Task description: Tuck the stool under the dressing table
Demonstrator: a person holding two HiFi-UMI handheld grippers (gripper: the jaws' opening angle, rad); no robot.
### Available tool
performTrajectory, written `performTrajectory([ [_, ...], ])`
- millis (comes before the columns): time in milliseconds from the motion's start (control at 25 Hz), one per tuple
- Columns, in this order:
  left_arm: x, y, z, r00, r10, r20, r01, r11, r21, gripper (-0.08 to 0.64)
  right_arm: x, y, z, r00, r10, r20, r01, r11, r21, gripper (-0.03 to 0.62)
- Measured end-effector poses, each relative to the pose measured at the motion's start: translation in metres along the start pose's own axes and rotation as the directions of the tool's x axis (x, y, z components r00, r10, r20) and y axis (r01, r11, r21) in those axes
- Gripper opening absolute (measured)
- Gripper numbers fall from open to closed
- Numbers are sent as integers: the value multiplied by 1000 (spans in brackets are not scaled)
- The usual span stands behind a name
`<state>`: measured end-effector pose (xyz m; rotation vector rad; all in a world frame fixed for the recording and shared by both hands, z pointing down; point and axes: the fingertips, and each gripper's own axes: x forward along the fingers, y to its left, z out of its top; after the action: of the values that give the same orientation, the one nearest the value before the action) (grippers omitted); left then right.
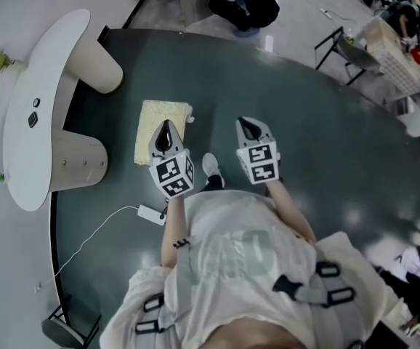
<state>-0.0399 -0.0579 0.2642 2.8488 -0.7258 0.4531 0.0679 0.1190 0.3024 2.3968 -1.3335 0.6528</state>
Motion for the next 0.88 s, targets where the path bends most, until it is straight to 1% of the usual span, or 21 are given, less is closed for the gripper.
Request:
performTrajectory([
  [160, 36, 23, 7, 1000, 16, -9, -16, 1000, -19, 3, 45, -2, 26, 1000, 21, -5, -21, 1000, -9, 3],
  [280, 59, 39, 14, 999, 31, -11, -31, 999, -16, 3, 78, -5, 40, 999, 40, -8, -40, 999, 16, 3],
  [360, 70, 49, 20, 999, 43, -3, -43, 999, -12, 3, 99, -2, 47, 998, 57, -12, -57, 998, 27, 3],
  [440, 77, 61, 27, 998, 63, 9, -63, 998, -12, 3, 116, 4, 55, 997, 81, -9, -81, 997, 17, 3],
  [600, 83, 83, 27, 992, 130, 2, -130, 991, -35, 3, 141, 18, 68, 990, 142, -15, -142, 990, -22, 3],
  [720, 88, 97, 26, 982, 191, -5, -191, 980, -57, 3, 163, 25, 83, 981, 195, -12, -196, 979, -53, 3],
  [800, 89, 107, 27, 969, 249, -4, -248, 966, -76, 3, 181, 30, 96, 969, 248, -12, -248, 965, -89, 3],
  [880, 89, 117, 29, 950, 314, -7, -313, 945, -100, 3, 200, 38, 108, 951, 309, -21, -309, 942, -131, 3],
])
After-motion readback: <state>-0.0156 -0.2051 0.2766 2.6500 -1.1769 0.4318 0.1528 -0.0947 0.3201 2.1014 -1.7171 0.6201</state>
